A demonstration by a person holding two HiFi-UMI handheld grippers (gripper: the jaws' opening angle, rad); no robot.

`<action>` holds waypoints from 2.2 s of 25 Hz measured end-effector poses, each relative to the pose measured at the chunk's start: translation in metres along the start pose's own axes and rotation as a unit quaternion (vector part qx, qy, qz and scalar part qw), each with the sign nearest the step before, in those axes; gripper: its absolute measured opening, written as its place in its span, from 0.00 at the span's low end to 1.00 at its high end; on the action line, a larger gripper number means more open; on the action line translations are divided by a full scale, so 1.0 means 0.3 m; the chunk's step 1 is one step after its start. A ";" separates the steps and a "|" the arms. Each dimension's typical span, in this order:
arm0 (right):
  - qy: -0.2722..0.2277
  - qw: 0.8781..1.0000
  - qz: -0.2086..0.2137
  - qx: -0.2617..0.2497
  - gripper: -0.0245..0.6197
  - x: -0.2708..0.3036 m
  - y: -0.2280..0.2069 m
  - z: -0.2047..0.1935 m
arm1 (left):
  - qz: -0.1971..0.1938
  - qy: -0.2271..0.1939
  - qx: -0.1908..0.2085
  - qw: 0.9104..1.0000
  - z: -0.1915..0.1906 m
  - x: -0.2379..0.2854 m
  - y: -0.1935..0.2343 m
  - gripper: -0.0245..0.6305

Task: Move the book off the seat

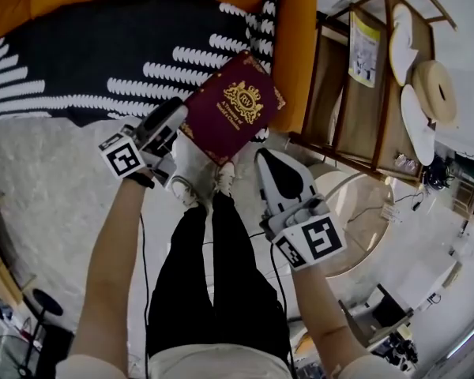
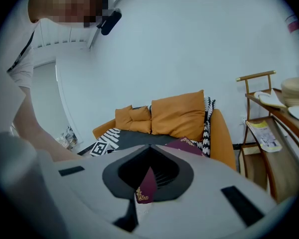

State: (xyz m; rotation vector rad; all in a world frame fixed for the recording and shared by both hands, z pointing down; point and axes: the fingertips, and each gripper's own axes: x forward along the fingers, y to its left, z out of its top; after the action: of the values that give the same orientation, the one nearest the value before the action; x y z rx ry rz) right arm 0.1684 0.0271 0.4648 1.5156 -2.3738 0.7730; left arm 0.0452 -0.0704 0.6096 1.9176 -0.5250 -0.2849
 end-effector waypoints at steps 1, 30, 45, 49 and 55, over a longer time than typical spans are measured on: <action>-0.003 1.000 -0.003 -0.001 0.07 -0.009 0.006 0.009 | -0.006 -0.001 0.002 1.000 0.009 0.003 -0.020 0.34; -0.053 0.985 -0.162 0.026 0.07 -0.252 0.098 -0.125 | -0.121 0.009 -0.044 0.992 -0.013 -0.057 -0.135 0.33; -0.003 0.995 -0.098 0.030 0.07 -0.042 -0.197 -0.328 | -0.058 -0.069 -0.053 0.994 -0.047 -0.029 0.105 0.33; -0.006 0.992 -0.117 0.039 0.07 -0.067 -0.249 -0.380 | -0.068 -0.041 -0.044 0.996 -0.114 0.054 0.124 0.33; -0.009 0.984 -0.158 0.076 0.07 -0.295 -0.453 -0.473 | -0.079 0.029 -0.012 0.996 -0.357 0.307 0.045 0.33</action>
State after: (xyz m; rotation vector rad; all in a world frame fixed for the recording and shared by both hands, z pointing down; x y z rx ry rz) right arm 0.3157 0.1274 0.5862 1.9059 -2.0494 0.8788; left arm 0.1688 -0.0324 0.6685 1.9402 -0.3307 -0.3337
